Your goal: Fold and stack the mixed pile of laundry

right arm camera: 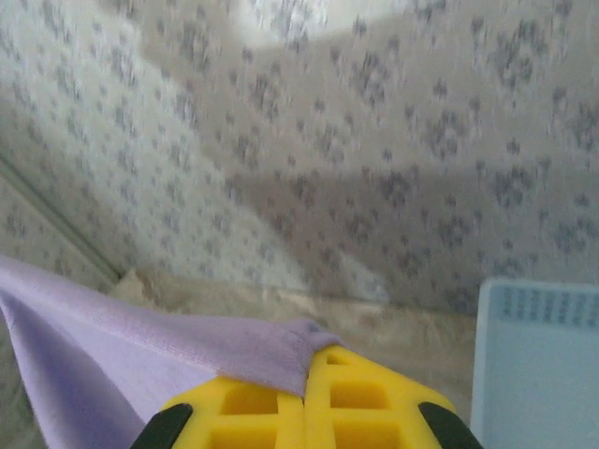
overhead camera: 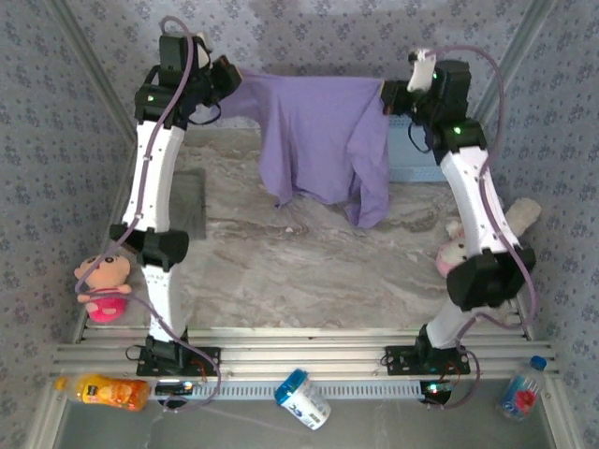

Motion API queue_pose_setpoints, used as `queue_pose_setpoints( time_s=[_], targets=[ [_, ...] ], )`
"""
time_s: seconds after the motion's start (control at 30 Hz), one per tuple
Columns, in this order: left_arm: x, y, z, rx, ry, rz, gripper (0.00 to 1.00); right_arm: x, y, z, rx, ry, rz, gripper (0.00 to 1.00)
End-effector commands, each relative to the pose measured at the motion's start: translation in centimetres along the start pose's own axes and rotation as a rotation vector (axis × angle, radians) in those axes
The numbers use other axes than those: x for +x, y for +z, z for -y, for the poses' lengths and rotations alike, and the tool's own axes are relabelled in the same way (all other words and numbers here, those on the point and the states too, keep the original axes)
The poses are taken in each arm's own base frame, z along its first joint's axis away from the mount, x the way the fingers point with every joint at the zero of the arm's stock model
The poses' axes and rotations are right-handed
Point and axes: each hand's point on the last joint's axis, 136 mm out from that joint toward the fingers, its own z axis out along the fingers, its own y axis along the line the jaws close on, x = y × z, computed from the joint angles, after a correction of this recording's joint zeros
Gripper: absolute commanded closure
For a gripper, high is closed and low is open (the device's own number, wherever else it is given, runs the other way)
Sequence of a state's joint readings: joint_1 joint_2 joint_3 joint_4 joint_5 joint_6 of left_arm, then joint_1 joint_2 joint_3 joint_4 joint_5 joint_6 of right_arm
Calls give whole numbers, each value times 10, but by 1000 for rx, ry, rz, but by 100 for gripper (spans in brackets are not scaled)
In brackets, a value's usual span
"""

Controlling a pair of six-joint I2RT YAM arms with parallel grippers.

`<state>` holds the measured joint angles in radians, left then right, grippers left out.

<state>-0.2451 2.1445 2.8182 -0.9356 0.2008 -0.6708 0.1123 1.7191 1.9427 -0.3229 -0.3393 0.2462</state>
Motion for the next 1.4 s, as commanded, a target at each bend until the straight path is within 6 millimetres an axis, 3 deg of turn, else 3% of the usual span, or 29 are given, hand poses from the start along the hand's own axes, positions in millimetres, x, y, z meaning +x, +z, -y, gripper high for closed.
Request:
queue_pose_setpoints(
  time_s=[0.0, 0.1, 0.2, 0.3, 0.37, 0.43, 0.53, 0.67, 0.77, 0.83, 0.9, 0.93, 1.0, 1.03, 1.2, 1.37],
  targets=[
    [-67, -44, 14, 88, -70, 222, 100, -119, -32, -25, -73, -7, 336, 100],
    [-105, -82, 27, 173, -92, 345, 100, -173, -60, -60, -193, -37, 494, 100],
    [-129, -135, 42, 196, -35, 456, 100, -202, -92, -85, -273, -71, 592, 100],
    [-135, -177, 51, 170, 47, 520, 100, -207, -114, -97, -303, -114, 609, 100],
    [-130, -190, 51, 135, 81, 510, 100, -196, -119, -103, -315, -159, 577, 100],
    [-115, -189, 42, 96, 93, 450, 100, -170, -114, -100, -309, -174, 507, 100],
    [-74, -164, 10, 3, 77, 299, 100, -106, -102, -83, -279, -162, 350, 100],
    [19, -128, -59, -68, -40, 159, 100, 2, -105, -55, -215, -100, 103, 100],
    [94, -133, -108, -136, -176, 87, 100, 83, -126, -46, -197, -30, -125, 100],
    [143, -138, -136, -206, -219, 31, 100, 124, -142, -47, -220, 16, -245, 99],
    [178, -147, -153, -266, -239, 15, 94, 157, -152, -52, -266, 96, -351, 81],
    [185, -151, -159, -288, -251, 21, 86, 168, -155, -56, -293, 137, -390, 73],
    [188, -158, -168, -319, -277, 60, 44, 185, -153, -60, -349, 224, -464, 54],
    [187, -158, -170, -327, -285, 73, 35, 188, -149, -58, -348, 248, -486, 51],
    [185, -125, -159, -309, -271, 12, 32, 207, -111, -17, -186, 342, -539, 52],
    [217, -72, -143, -297, -217, -110, 33, 251, -82, 47, 132, 358, -588, 56]
  ],
)
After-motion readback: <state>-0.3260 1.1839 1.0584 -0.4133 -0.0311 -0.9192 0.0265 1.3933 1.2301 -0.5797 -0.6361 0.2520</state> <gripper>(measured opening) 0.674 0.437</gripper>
